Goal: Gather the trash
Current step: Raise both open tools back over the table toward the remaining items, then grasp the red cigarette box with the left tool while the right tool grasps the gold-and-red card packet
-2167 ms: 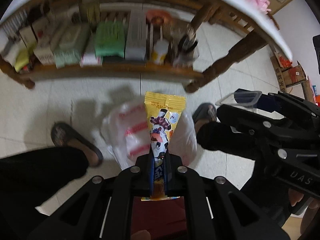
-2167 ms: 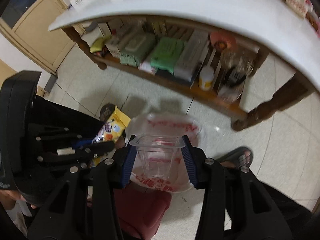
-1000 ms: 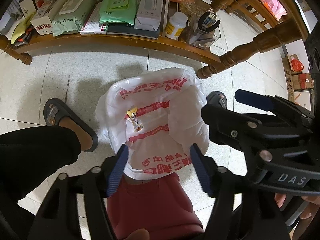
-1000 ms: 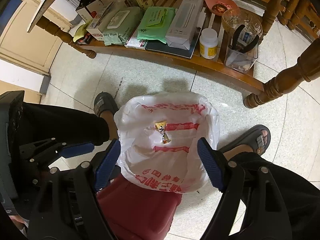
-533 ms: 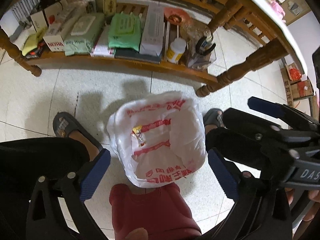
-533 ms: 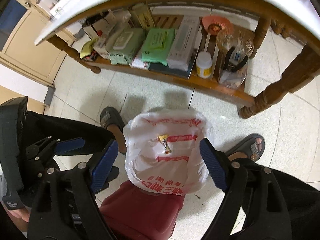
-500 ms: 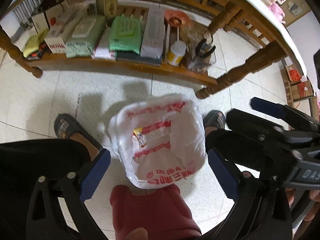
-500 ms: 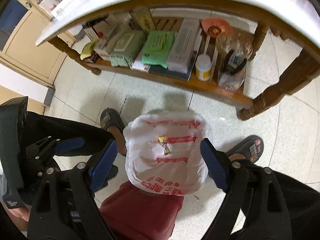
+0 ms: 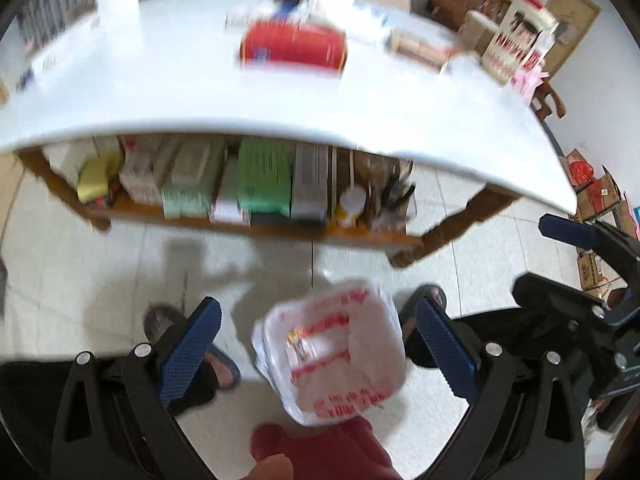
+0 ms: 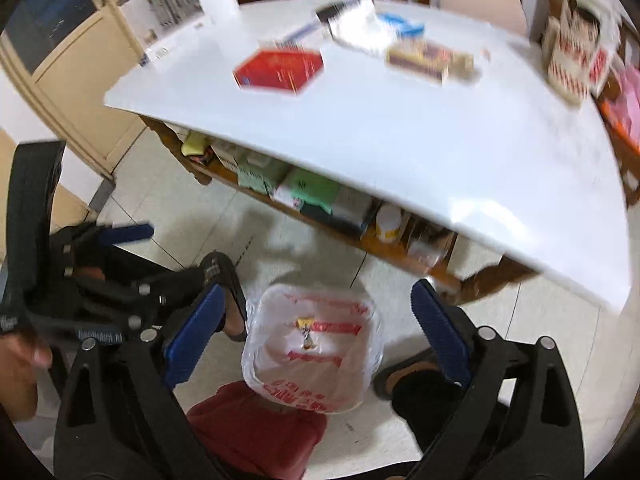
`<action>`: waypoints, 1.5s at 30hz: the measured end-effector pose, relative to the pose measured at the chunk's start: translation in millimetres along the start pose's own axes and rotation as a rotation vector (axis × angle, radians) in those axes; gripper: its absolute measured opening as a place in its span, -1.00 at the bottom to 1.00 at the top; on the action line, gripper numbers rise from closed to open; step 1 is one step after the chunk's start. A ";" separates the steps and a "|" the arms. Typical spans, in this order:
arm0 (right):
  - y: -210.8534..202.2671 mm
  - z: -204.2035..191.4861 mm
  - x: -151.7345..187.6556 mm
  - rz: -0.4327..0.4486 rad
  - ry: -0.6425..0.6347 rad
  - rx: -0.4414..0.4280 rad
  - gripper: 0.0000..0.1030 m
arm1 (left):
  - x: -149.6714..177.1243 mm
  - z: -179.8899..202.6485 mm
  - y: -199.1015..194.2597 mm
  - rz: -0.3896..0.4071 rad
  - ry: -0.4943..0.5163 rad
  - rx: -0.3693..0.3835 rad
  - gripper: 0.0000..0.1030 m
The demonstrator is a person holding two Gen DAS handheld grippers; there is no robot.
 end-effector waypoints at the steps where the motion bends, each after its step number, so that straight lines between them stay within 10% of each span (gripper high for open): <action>1: -5.0 -0.9 -7.2 0.007 -0.022 0.005 0.81 | -7.2 -1.3 -3.5 0.010 0.016 -0.004 0.85; 13: -29.7 8.7 -108.8 0.049 -0.176 0.037 0.81 | -101.5 -32.8 -29.5 0.094 0.182 -0.065 0.85; 45: 61.9 62.5 -234.8 -0.054 -0.277 0.032 0.81 | -159.1 -48.4 67.5 -0.068 -0.060 -0.082 0.85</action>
Point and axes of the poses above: each gripper's, at about its wrist camera, not at the fingertips, and y roughly the way its jaws point, z to its right, x to its underside, the point moved 6 cm from there along y, roughly the way its jaws point, and after that the axes turned 11 degrees about y, right-handed, at the moved point
